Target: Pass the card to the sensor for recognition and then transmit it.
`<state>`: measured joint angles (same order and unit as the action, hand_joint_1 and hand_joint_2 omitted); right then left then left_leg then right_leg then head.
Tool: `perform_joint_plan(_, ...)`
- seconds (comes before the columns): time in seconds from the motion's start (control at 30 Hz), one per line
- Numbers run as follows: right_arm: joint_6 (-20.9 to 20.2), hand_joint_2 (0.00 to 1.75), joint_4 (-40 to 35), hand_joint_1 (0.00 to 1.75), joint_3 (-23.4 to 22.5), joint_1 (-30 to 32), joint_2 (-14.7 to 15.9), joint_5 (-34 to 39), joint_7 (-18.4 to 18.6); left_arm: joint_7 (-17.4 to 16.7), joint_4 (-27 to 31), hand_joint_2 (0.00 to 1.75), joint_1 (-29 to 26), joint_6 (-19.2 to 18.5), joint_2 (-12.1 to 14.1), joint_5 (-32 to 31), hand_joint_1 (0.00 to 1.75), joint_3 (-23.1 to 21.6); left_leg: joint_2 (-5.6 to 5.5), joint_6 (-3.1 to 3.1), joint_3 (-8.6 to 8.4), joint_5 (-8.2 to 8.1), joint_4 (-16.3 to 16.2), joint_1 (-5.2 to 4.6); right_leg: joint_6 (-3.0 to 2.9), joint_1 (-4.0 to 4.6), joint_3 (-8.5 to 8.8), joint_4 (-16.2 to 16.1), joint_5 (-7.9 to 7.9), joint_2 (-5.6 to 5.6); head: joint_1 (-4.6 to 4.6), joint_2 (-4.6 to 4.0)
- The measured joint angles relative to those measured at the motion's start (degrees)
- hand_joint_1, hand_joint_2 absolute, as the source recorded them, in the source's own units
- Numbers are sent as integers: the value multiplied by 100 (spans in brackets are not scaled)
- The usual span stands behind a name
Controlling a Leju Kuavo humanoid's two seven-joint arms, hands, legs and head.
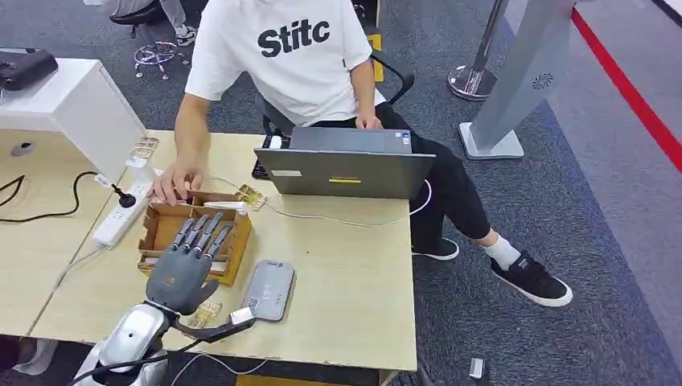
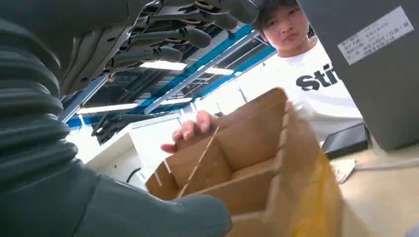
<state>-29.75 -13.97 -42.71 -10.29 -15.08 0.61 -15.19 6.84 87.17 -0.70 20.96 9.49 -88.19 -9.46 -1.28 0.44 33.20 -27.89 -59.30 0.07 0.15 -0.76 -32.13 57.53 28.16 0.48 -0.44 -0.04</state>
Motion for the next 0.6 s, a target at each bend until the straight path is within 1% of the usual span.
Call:
perform_joint_plan(0.17,-2,175,0,0,7,1,2,50,0,15,98,175,-202,9,155,63,0,79,-2,0,1,0,3,1,0,0,0,0,1,-1,0,0)
perform_joint_plan(0.33,-7,175,0,0,24,3,4,66,2,-2,103,175,-368,15,299,94,0,398,-2,0,1,0,3,1,0,1,-1,0,1,-1,0,0)
perform_joint_plan(0.47,-9,175,0,0,33,2,7,66,2,-7,100,175,-442,24,367,96,0,623,-2,0,1,1,3,1,0,1,0,1,0,-1,2,0)
perform_joint_plan(0.6,-13,175,0,0,52,1,7,66,4,-37,87,175,-478,52,376,68,0,813,-4,0,2,0,3,1,0,0,0,0,1,-3,0,-2)
